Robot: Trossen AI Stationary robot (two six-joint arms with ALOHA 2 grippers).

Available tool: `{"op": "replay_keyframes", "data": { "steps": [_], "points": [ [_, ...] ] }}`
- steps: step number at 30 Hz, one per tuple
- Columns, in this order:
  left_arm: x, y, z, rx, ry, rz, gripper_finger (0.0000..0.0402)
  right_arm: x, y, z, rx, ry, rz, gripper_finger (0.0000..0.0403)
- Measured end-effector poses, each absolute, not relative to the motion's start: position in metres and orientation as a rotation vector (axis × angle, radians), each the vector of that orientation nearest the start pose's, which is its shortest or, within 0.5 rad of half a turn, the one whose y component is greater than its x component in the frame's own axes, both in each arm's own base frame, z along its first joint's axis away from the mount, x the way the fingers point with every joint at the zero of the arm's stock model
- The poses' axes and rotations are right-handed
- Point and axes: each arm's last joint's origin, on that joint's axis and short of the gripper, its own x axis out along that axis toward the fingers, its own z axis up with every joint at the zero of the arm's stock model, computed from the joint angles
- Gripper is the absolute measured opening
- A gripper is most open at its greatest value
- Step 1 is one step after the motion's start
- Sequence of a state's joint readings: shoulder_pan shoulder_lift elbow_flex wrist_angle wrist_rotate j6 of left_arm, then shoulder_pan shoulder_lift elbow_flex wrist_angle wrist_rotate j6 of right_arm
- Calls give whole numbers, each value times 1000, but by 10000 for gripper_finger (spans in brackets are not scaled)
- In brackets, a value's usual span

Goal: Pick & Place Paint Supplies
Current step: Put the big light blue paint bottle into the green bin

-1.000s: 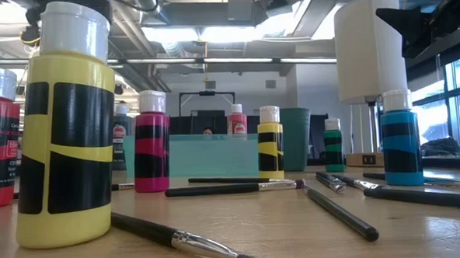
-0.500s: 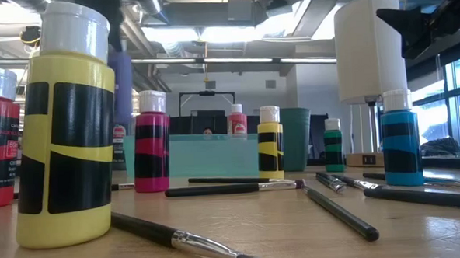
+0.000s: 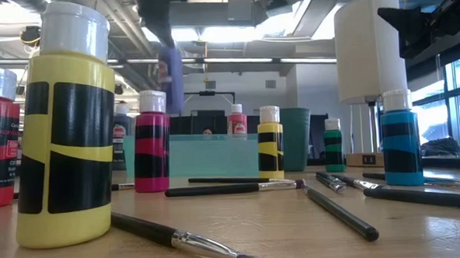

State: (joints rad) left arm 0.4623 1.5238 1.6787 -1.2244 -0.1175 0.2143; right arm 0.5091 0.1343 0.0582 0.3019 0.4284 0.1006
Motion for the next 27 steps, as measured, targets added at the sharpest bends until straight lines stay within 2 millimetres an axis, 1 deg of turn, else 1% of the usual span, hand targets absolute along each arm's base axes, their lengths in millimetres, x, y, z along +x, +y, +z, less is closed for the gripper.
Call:
{"op": "replay_keyframes", "data": {
  "steps": [3, 5, 7, 11, 14, 19, 23, 27],
  "points": [
    [260, 148, 366, -65, 1155, 387, 117, 93, 40, 201, 193, -190, 153, 270],
    [263, 154, 360, -82, 1173, 374, 117, 94, 41, 200, 187, -183, 179, 270],
    [265, 157, 356, -92, 1174, 358, 117, 95, 42, 199, 179, -169, 194, 270],
    [267, 156, 355, -117, 1156, 299, 117, 97, 44, 197, 168, -145, 207, 270],
    [265, 157, 352, -94, 1165, 315, 117, 98, 45, 195, 164, -132, 206, 270],
    [259, 166, 345, -114, 1182, 358, 117, 99, 45, 195, 185, -127, 208, 270],
    [262, 172, 337, -152, 1118, 334, 117, 99, 45, 195, 187, -127, 208, 270],
    [258, 176, 326, -181, 1147, 333, 117, 99, 45, 196, 188, -130, 208, 270]
  ]
}}
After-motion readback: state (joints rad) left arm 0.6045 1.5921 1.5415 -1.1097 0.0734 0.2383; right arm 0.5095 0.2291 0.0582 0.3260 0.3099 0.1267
